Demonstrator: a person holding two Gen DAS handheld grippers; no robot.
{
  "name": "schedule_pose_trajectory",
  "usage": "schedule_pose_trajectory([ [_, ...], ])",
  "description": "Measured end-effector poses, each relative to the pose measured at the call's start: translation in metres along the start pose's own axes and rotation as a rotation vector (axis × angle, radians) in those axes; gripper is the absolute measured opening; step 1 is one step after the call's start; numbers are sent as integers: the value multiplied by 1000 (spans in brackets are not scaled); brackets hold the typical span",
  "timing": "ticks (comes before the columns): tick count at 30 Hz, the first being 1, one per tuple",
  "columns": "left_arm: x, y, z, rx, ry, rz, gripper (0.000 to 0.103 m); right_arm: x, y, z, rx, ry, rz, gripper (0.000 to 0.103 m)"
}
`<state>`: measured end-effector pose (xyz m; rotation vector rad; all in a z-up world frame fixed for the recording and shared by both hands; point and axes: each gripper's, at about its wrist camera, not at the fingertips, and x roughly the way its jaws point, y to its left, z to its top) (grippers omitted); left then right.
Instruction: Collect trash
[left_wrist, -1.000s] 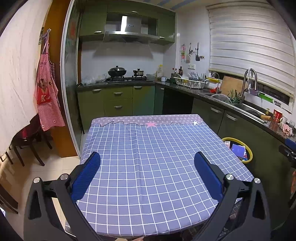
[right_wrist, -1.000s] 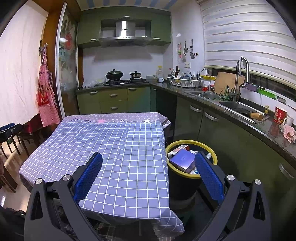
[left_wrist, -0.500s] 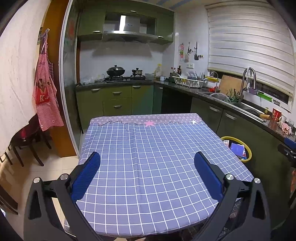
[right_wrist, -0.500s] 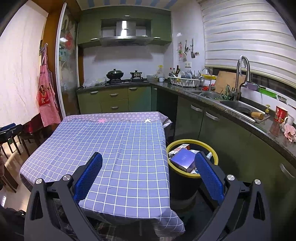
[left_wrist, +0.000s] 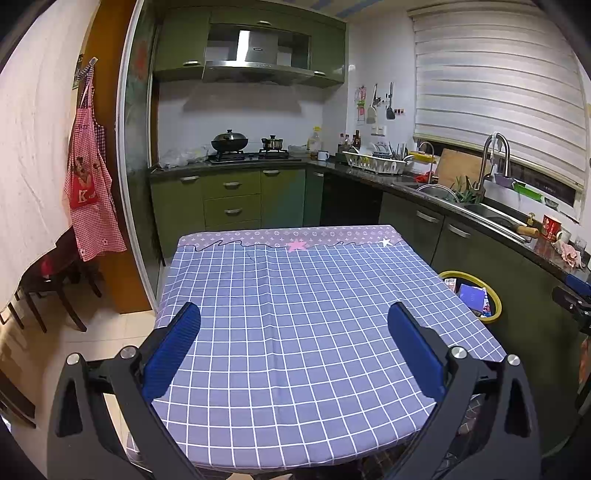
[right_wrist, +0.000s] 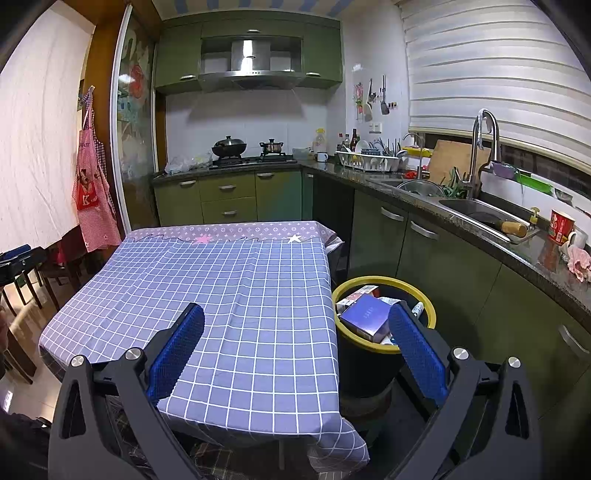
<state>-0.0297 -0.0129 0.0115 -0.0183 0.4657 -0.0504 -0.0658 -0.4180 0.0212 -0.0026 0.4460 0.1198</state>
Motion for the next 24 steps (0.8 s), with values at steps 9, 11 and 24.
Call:
schedule_pose_trajectory([
  [9, 1, -1, 0, -8, 4, -14, 96, 0, 0, 0, -1, 3, 2, 98],
  [11, 1, -2, 0, -3, 3, -8, 96, 1, 1, -1, -1, 3, 4, 98],
  [24, 0, -7, -2, 13, 12, -7, 96, 2, 4, -3, 0, 7, 2, 98],
])
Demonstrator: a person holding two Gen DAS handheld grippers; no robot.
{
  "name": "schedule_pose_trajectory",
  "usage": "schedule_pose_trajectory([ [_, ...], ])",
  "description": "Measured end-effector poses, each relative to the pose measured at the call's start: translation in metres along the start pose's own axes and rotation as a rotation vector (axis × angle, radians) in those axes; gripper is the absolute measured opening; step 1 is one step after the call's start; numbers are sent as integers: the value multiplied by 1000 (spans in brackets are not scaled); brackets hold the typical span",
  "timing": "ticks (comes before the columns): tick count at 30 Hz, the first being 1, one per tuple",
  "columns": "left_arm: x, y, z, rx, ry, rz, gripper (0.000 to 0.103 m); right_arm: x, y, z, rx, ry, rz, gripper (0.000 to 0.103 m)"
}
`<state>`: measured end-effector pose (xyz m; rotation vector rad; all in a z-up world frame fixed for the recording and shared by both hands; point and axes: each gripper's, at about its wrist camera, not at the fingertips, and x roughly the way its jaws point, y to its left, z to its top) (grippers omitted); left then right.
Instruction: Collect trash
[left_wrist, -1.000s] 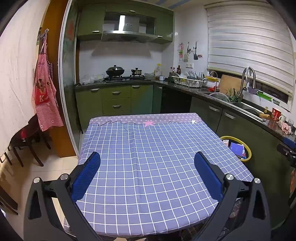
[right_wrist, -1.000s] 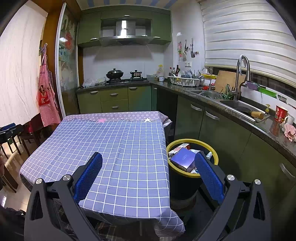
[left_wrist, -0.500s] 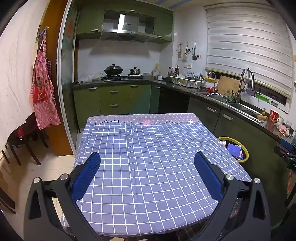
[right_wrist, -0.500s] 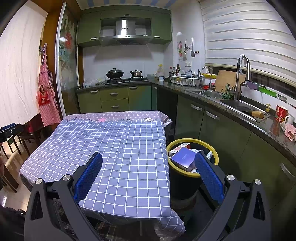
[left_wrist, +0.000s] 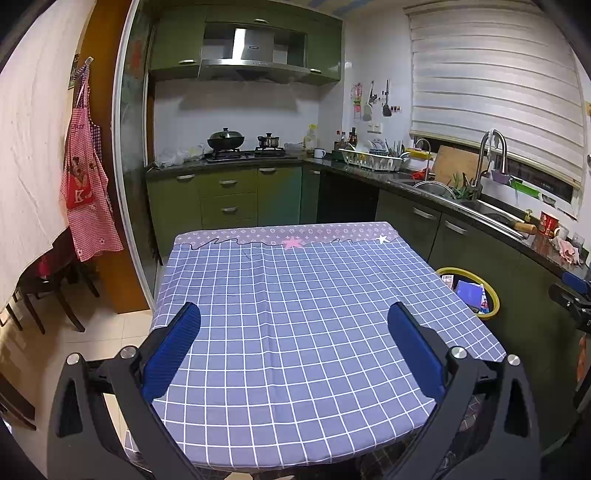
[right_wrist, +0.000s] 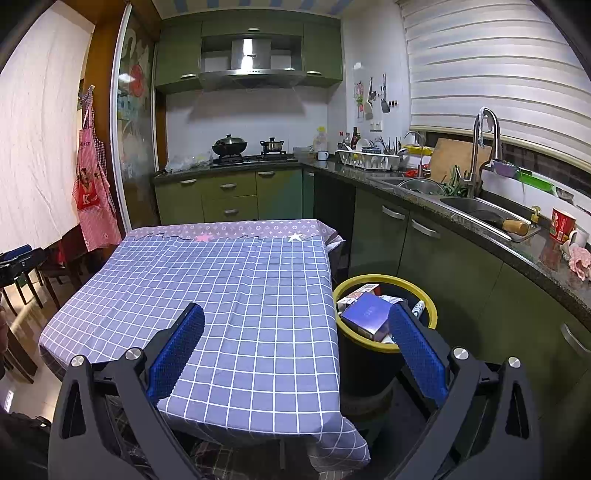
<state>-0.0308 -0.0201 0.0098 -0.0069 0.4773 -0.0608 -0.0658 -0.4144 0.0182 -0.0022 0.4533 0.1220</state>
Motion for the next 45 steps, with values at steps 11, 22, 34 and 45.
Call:
schedule_pose_trajectory([
  [11, 2, -2, 0, 5, 7, -3, 96, 2, 1, 0, 2, 5, -1, 98],
  [22, 3, -3, 0, 7, 8, -3, 96, 3, 1, -2, 4, 9, -4, 98],
  [34, 7, -1, -2, 9, 15, -7, 96, 4, 1, -3, 6, 12, -6, 98],
  [45, 10, 5, -4, -13, 20, -35, 96, 4, 1, -3, 7, 13, -6, 98],
])
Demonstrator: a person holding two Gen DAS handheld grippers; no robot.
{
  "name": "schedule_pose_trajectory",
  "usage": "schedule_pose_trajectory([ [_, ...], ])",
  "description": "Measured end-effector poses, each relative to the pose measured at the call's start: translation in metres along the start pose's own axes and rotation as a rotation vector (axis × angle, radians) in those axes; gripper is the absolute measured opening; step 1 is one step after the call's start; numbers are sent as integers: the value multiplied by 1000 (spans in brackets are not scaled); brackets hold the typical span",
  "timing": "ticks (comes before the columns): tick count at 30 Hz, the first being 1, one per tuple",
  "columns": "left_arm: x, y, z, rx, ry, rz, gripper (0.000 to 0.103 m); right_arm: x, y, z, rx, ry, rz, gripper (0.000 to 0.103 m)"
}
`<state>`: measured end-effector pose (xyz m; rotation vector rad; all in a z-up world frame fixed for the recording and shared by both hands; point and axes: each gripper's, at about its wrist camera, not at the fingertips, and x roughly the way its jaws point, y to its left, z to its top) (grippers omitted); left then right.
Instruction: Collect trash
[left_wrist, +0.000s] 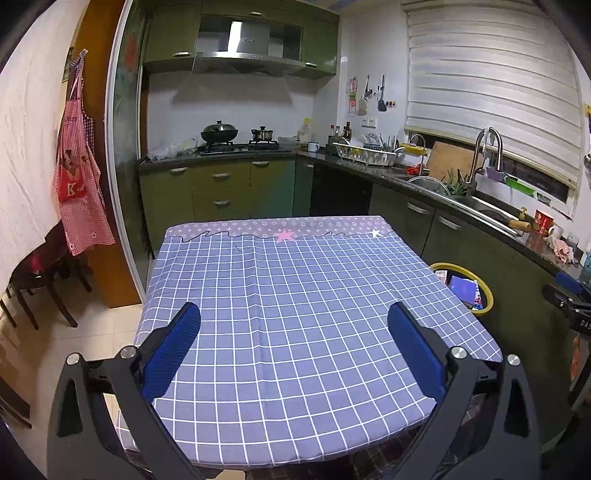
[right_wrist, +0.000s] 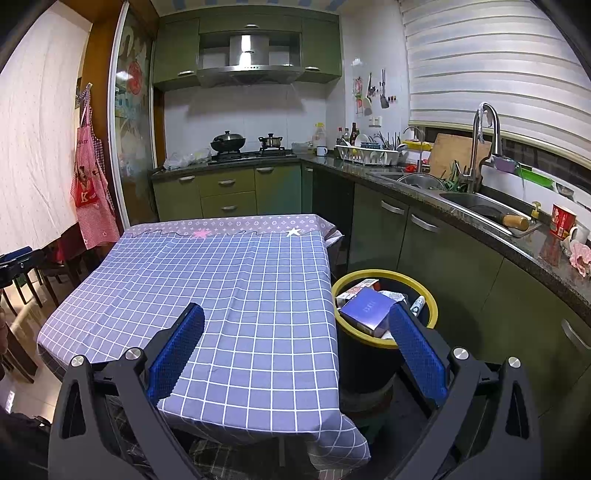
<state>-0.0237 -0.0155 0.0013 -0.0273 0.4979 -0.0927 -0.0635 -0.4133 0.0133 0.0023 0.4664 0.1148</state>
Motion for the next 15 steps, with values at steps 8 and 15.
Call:
schedule_pose_trajectory([
  [8, 9, 2, 2, -4, 36, 5, 96, 4, 0, -5, 5, 6, 0, 98],
  [15, 35, 17, 17, -33, 92, 8, 96, 24, -2, -6, 17, 41, 18, 98],
])
